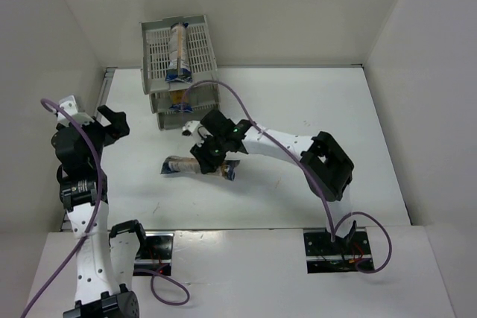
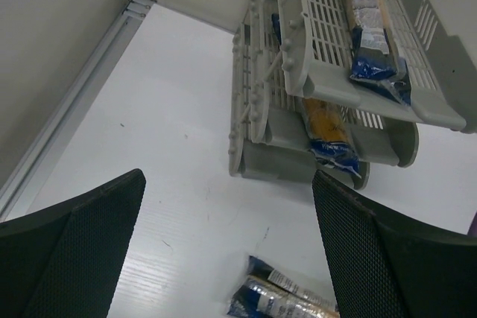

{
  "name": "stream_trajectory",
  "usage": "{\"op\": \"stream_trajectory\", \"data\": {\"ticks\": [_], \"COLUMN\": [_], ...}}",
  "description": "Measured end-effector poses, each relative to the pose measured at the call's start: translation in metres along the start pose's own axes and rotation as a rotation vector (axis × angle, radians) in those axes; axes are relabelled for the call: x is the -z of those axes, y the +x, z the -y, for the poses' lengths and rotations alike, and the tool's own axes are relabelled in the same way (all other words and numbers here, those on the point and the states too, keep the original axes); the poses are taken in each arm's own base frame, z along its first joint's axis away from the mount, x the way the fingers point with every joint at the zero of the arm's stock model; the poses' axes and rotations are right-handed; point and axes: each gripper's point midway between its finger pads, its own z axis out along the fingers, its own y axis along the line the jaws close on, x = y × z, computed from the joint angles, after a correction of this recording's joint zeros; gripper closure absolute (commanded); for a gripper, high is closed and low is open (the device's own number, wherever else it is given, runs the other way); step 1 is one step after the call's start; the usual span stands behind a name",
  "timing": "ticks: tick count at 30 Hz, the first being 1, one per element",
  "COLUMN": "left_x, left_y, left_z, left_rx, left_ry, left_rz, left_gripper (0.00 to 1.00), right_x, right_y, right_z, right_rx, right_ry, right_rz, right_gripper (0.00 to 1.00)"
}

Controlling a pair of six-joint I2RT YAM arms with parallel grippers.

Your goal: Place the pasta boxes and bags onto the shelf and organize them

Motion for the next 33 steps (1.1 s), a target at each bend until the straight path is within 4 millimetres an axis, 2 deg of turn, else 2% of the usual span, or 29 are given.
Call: {"op": "stream_trajectory", "data": {"ticks": [5, 13, 18, 26, 33], "left_x": [0.000, -0.012, -0.017, -0.018, -0.018], "left_y": [-0.008, -0.002, 0.001, -0.007, -0.007], "left_z": [-0.003, -0.009, -0.012, -0.005, -0.004], "left_rx": [0.000, 0.011, 0.015, 0.013, 0.012], "left_ry": [-0.010, -0.024, -0.025, 0.008, 0.015], "left_rz": [0.022, -0.013, -0.028, 0.001, 0.002], "left_gripper": [0.00, 0.00, 0.00, 0.00, 0.00], "right_x": [0.012, 0.036, 0.042, 0.044, 0.057], "right_y": [0.011, 0.002, -0.011, -0.026, -0.061], "right_z": [0.032, 0.071, 0.076, 0.085, 0.107], "right_rx": [-0.134, -0.344, -0.418, -0.503, -0.549], "right_ry": [-0.008, -0.027, -0.039, 0.004, 0.109], "right_rz": [0.004, 0.080, 0.132, 0.184, 0.280], "right_gripper": [1.00, 1.00, 1.00, 1.00, 1.00]}}
